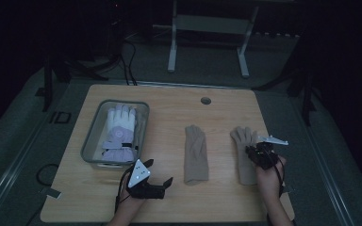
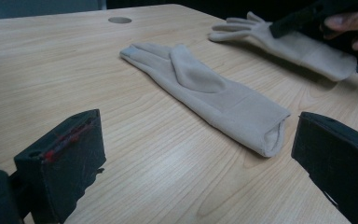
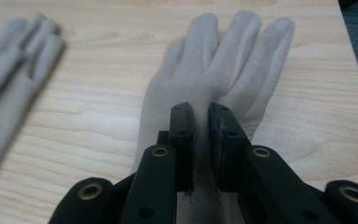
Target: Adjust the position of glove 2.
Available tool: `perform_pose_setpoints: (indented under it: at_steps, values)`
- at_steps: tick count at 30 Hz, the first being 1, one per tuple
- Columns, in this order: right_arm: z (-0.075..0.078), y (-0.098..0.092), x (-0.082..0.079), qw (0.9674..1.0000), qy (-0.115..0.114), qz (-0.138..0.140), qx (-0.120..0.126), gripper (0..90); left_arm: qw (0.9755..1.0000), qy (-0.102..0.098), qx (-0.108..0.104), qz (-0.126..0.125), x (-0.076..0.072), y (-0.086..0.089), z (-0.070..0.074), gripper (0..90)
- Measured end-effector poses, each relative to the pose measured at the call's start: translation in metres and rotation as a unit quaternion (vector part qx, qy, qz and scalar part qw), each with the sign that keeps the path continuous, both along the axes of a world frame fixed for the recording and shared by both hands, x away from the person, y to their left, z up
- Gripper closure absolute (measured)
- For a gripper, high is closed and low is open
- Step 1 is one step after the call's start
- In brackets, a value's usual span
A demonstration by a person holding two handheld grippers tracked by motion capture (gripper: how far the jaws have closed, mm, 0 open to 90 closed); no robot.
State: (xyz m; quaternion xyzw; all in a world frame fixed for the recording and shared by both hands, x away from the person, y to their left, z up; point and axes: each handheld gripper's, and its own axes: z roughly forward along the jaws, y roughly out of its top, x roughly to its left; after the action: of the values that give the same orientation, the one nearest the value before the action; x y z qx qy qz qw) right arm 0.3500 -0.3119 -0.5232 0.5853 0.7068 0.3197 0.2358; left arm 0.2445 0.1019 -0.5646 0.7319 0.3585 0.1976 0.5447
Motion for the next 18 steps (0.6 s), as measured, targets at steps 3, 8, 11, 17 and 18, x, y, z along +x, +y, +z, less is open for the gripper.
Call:
perform_pose_setpoints:
  at_steps: [3,8,11,17,18]
  values:
    - [-0.012,-0.001,0.004,0.9998,0.017,0.006,-0.007,78.9,1.0,0.002,-0.001,0.001,0.0,0.0,0.0,2.9]
    - [-0.023,0.0,0.005,0.9995,0.027,0.006,-0.015,75.3,1.0,0.0,-0.001,-0.001,0.0,0.0,0.0,2.9]
    - [-0.024,0.003,0.005,0.9994,0.026,0.009,-0.022,70.4,1.0,-0.001,-0.001,-0.002,-0.001,0.0,0.001,2.9]
    - [-0.018,0.003,0.005,0.9991,0.027,0.028,-0.019,49.7,1.0,-0.002,-0.004,-0.001,-0.001,0.0,0.002,2.9]
    - [-0.016,0.003,0.006,0.9988,0.028,0.037,-0.017,48.0,1.0,-0.002,-0.004,-0.001,-0.001,0.0,0.002,2.9]
